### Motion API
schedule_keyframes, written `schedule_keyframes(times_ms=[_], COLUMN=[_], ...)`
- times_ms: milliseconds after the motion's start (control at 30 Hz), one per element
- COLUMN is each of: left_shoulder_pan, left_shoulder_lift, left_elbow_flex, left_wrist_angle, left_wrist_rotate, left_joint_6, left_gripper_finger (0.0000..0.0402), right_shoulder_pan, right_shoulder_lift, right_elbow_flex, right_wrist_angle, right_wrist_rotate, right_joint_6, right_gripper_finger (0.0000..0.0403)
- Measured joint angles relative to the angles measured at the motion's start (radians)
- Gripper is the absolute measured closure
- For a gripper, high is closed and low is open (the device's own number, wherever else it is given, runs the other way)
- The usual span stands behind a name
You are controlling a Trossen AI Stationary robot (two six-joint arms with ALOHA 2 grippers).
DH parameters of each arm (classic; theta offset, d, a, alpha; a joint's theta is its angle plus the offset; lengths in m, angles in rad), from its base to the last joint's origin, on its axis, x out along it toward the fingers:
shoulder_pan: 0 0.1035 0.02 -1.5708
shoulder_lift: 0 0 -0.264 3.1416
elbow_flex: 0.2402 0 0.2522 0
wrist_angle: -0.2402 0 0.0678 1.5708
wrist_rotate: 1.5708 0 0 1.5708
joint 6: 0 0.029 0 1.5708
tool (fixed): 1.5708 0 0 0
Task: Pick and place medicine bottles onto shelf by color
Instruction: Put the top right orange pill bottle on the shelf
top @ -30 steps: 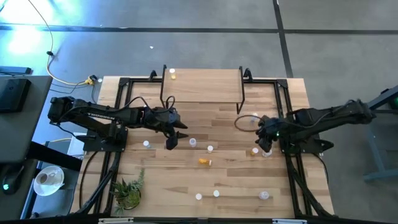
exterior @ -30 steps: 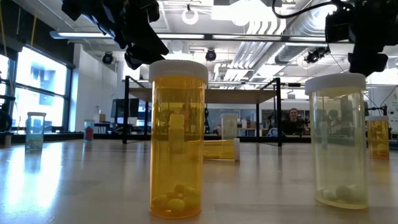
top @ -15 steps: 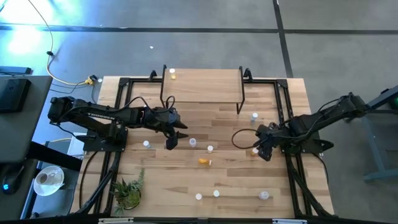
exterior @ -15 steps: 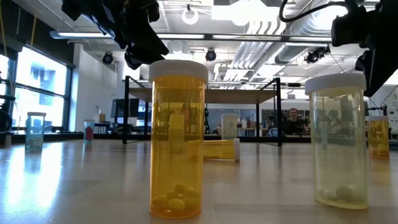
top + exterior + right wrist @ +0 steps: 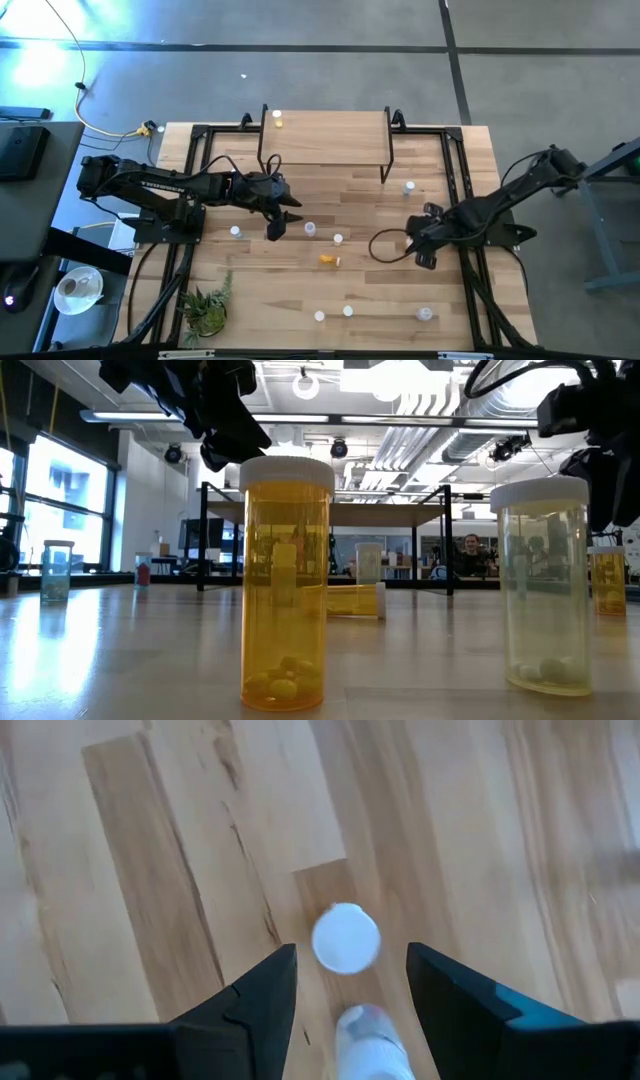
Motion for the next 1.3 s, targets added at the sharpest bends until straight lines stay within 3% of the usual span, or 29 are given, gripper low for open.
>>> schedule_keyframes(times_ms=[767,1133,1300], left_shoulder_pan=[0.0,0.0,0.0], left_shoulder_lift=[0.0,0.0,0.0], left_elbow_flex=[0.0,0.0,0.0], left_wrist_angle=[0.0,0.0,0.0], left_wrist_rotate=[0.0,0.0,0.0], left_joint_6=[0.008,0.007,0.008], left_gripper_finger=[0.0211,0.0211,0.0211], right_shoulder_pan=[-0.002,-0.002,-0.002], right_shoulder_lift=[0.18,0.194,0.194], right_elbow_flex=[0.0,-0.001,-0.001], right_wrist_angle=[0.056,0.067,0.079], right_wrist_rotate=[0.002,0.01,0.009], right_joint_6=[-0.021,-0.021,-0.021], right_gripper_finger=[0.0223,0.0301,0.0306])
